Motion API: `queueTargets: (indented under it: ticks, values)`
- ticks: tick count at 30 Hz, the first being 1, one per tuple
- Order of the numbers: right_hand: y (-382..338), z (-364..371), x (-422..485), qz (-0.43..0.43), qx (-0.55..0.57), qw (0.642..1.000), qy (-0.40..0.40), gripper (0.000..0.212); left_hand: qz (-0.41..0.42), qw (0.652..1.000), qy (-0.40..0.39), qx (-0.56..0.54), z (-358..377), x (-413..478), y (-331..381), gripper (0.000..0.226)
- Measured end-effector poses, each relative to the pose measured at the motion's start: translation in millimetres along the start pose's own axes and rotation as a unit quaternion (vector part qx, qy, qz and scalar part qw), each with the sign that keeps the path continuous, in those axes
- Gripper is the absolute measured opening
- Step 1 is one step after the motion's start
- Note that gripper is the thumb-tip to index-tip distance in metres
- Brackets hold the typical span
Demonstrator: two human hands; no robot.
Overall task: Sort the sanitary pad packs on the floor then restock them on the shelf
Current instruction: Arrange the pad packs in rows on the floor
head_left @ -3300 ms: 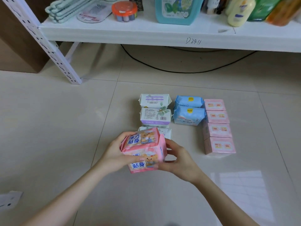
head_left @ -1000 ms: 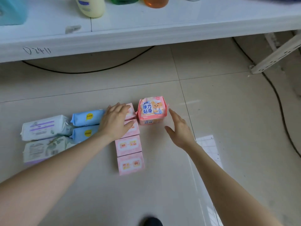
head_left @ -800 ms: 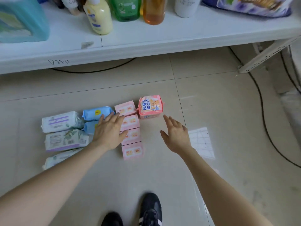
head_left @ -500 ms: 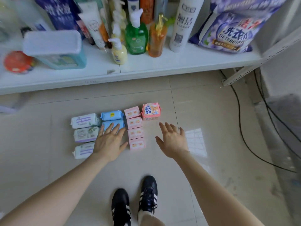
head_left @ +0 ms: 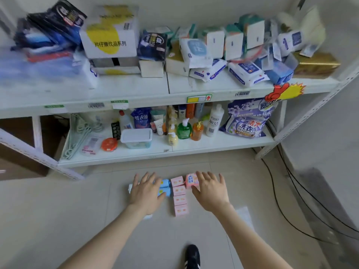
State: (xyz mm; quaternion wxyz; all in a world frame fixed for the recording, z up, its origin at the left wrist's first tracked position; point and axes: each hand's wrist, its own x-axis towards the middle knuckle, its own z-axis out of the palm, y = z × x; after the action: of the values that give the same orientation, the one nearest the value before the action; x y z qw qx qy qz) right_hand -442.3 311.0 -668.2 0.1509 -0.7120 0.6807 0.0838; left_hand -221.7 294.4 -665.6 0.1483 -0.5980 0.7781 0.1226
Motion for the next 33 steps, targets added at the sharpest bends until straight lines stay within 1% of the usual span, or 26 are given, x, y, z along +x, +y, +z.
queueTargets:
  ticks: [2,5,11,15,19,23,29,33]
  values:
    - [-14,-35,-13,0.001,-0.002,1.0,0.03,0.056,0.004,1.0,0.026,-0.001,-35,-21,-7,0.057]
    - [-38,-90,-31,-0.006,-0.013,0.997,0.082,0.06,0.007,0.997,0.071,-0.003,-88,-52,-18,0.06]
    - [-82,-202,-58,-0.048,-0.02,0.978,0.2,0.056,-0.007,0.985,0.17,0.001,-191,-97,-37,0.062]
    - [-104,-270,-67,-0.079,-0.044,0.963,0.255,0.054,-0.016,0.968,0.252,0.003,-254,-116,-47,0.059]
    - [-118,-331,-75,-0.107,-0.066,0.944,0.303,0.059,-0.04,0.951,0.307,0.015,-314,-134,-56,0.06]
    - [-128,-387,-82,-0.135,-0.079,0.921,0.358,0.056,-0.054,0.93,0.362,0.02,-369,-150,-63,0.059]
    - [-148,-455,-85,-0.171,-0.084,0.882,0.431,0.053,-0.067,0.893,0.444,0.039,-438,-165,-81,0.062]
    - [-166,-494,-73,-0.184,-0.079,0.866,0.459,0.055,-0.069,0.873,0.479,0.055,-482,-166,-102,0.065]
